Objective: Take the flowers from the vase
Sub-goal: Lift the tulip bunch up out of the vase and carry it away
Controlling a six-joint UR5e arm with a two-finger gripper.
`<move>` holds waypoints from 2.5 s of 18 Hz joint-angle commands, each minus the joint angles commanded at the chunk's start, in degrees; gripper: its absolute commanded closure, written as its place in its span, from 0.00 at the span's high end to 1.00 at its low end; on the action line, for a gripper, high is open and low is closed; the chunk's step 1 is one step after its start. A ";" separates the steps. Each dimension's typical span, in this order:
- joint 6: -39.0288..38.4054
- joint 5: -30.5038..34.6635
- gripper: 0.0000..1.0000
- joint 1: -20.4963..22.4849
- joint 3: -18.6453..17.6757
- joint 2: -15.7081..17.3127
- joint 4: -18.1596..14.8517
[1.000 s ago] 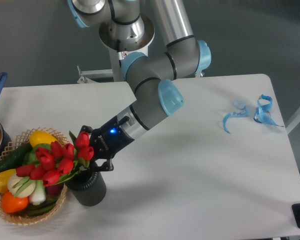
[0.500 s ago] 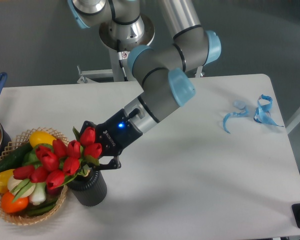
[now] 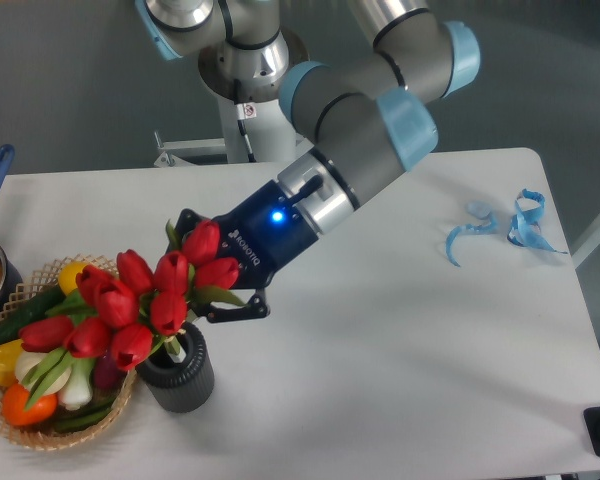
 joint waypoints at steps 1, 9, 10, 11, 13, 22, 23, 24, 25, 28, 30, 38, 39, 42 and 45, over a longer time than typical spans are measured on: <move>0.00 -0.09 0.00 0.09 0.09 0.00 0.00; -0.09 -0.44 0.00 0.26 0.70 0.00 0.00; -0.18 -0.44 0.00 0.44 0.79 0.00 0.00; -0.26 -0.44 0.00 0.70 0.97 0.00 0.00; -0.09 0.09 0.00 2.62 0.97 0.00 0.00; 6.05 16.65 0.00 10.63 0.53 0.70 0.35; 7.11 22.09 0.00 10.63 0.35 0.79 0.26; 7.81 27.46 0.00 10.63 0.09 0.79 0.26; 8.78 32.03 0.00 10.63 -0.26 0.79 0.18; 12.29 42.42 0.00 10.64 -2.19 0.79 -0.17; 12.57 48.23 0.00 10.72 -3.51 0.88 -0.52; 10.55 61.94 0.00 10.37 -5.62 0.27 -0.70; 10.89 64.05 0.00 10.28 -5.71 0.18 -0.79; 12.03 65.30 0.04 10.20 -6.59 0.18 -1.23; 14.94 67.57 0.04 10.11 -6.77 0.17 -1.58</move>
